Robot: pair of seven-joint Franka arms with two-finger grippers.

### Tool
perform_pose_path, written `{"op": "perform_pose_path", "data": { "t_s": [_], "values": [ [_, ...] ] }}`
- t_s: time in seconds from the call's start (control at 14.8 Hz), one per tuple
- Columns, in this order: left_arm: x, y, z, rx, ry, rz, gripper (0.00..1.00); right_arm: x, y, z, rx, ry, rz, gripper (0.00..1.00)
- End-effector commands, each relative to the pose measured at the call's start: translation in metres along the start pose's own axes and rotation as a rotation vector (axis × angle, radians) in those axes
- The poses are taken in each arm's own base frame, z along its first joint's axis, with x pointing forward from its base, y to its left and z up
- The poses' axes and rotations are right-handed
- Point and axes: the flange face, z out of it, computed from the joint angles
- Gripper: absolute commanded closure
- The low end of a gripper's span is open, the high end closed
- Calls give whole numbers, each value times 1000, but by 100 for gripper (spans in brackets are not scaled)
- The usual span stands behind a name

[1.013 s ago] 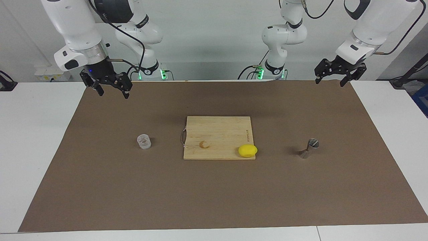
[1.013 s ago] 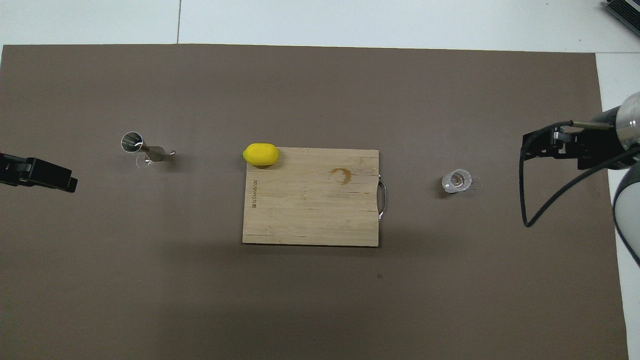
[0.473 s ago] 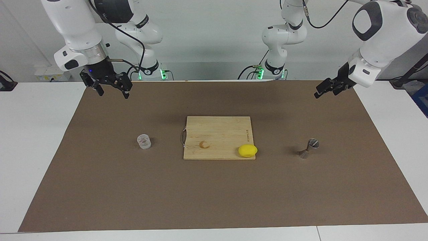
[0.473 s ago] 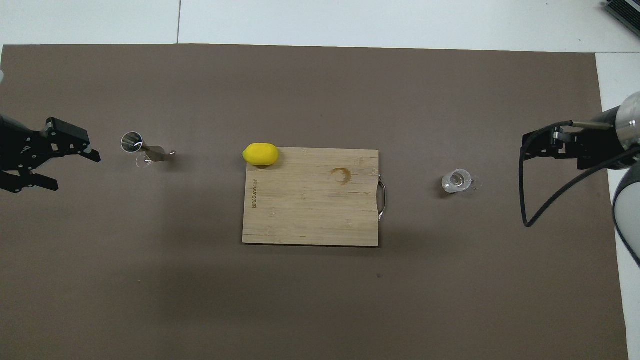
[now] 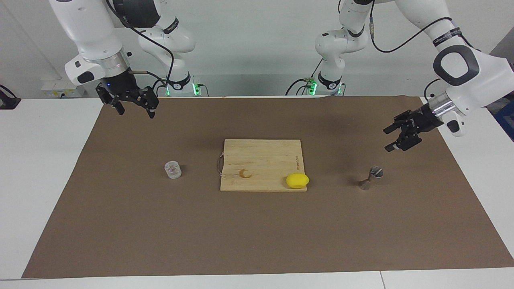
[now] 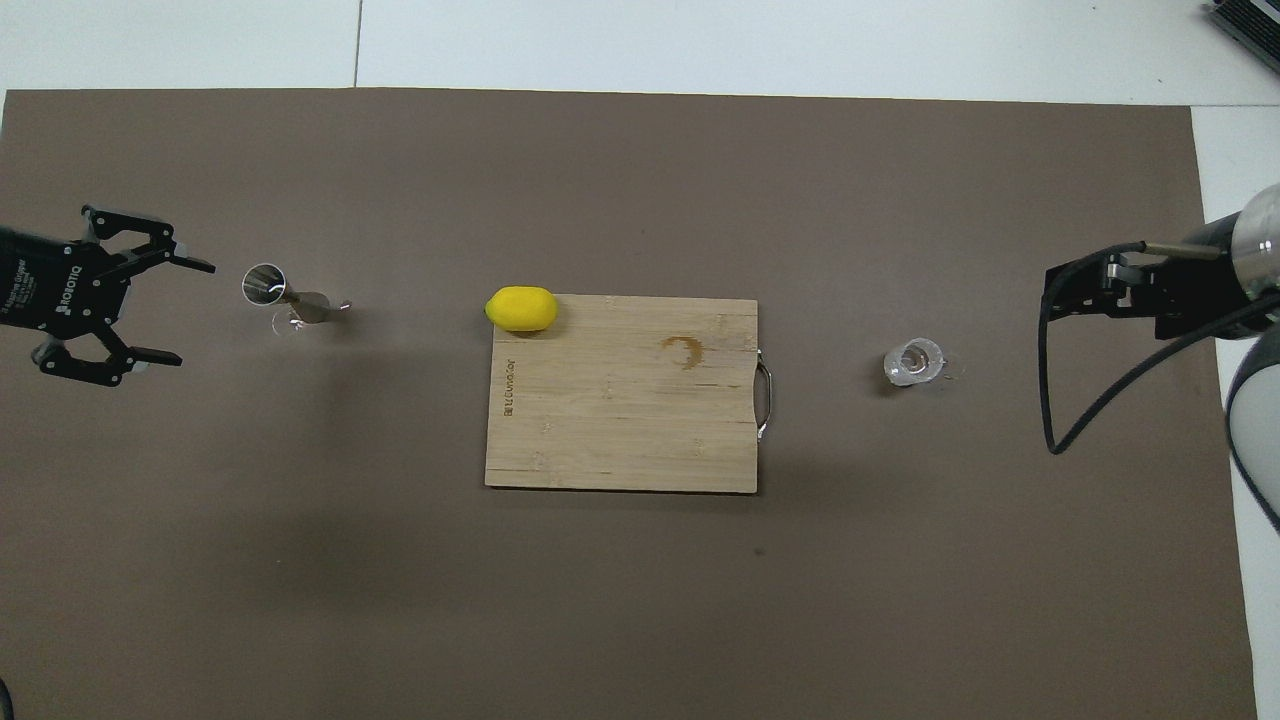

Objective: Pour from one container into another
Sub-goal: 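Reach the left gripper to the small metal cup and grasp it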

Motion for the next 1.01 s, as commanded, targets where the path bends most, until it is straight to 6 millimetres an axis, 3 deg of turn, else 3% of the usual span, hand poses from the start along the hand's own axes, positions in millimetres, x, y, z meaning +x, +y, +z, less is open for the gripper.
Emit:
{"op": "perform_pose_path", "data": {
  "t_s": [0.0,0.27,0.54,0.95],
  "values": [
    [17,-31,9,-176,-69,-242,0,1,3,-1,-13,-8,15,0],
    [50,-61,33,-318,-163,-466,0,1,3,-1,-13,-8,15,0],
    [68,-87,61,-384,-236,-622,0,1,3,-1,-13,-8,17,0],
    [69,-86,80,-474,-284,-728,0,1,3,-1,-13,-8,15,0]
  ]
}}
